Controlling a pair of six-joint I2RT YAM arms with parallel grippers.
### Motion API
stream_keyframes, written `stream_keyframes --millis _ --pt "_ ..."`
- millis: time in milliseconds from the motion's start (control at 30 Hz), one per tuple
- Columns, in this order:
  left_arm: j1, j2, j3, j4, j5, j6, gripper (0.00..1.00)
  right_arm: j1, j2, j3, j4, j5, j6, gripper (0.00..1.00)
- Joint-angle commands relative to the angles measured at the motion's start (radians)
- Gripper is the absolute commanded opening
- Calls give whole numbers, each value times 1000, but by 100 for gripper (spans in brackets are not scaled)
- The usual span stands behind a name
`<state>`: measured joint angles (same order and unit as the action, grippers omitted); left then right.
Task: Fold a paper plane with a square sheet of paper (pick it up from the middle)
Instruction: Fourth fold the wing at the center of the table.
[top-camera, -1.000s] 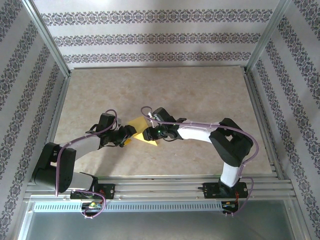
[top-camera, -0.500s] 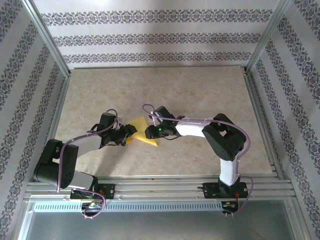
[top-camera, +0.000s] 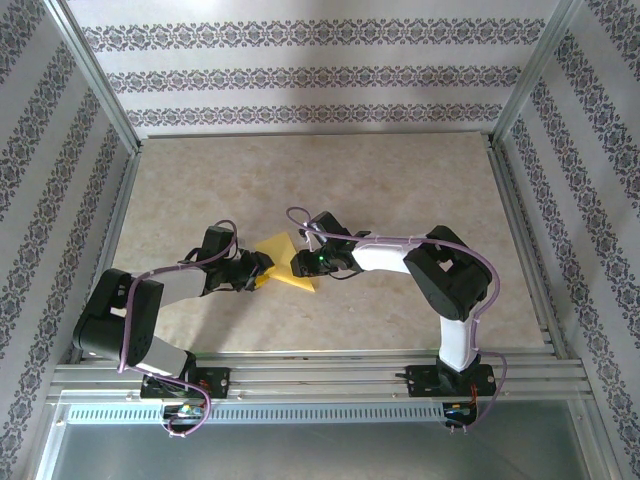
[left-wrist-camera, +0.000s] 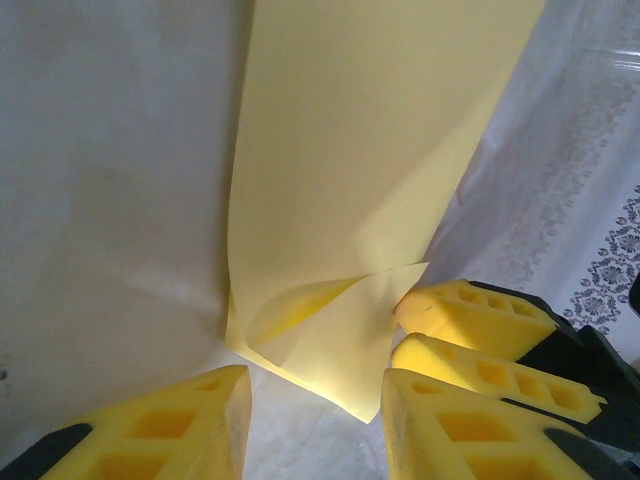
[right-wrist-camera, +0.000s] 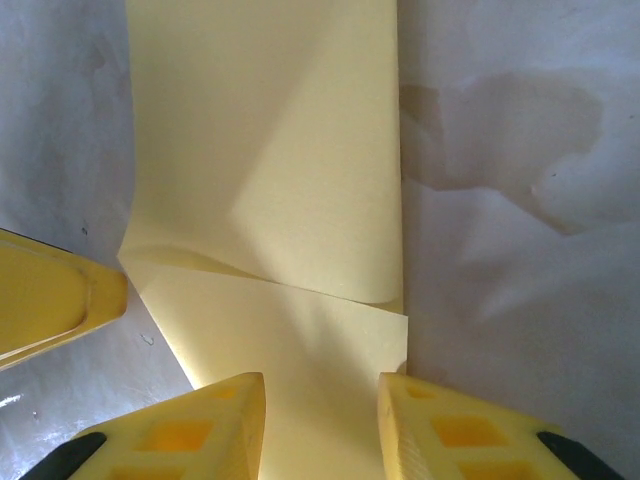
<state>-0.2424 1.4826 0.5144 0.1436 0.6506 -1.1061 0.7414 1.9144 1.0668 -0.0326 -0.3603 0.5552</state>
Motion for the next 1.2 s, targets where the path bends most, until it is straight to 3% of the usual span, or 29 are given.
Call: stream_keyframes --millis 0,233,467,1167 --pt "-11 17 9 13 -11 -18 40 -10 19 -11 -4 -14 12 35" --pt "-11 35 12 37 -5 -27 39 -10 23 -9 -12 -15 9 33" --pt "-11 50 22 70 11 -32 28 -10 24 -8 -14 -14 6 31" --pt "-11 101 26 142 49 -15 19 -17 28 -13 -12 -17 5 30"
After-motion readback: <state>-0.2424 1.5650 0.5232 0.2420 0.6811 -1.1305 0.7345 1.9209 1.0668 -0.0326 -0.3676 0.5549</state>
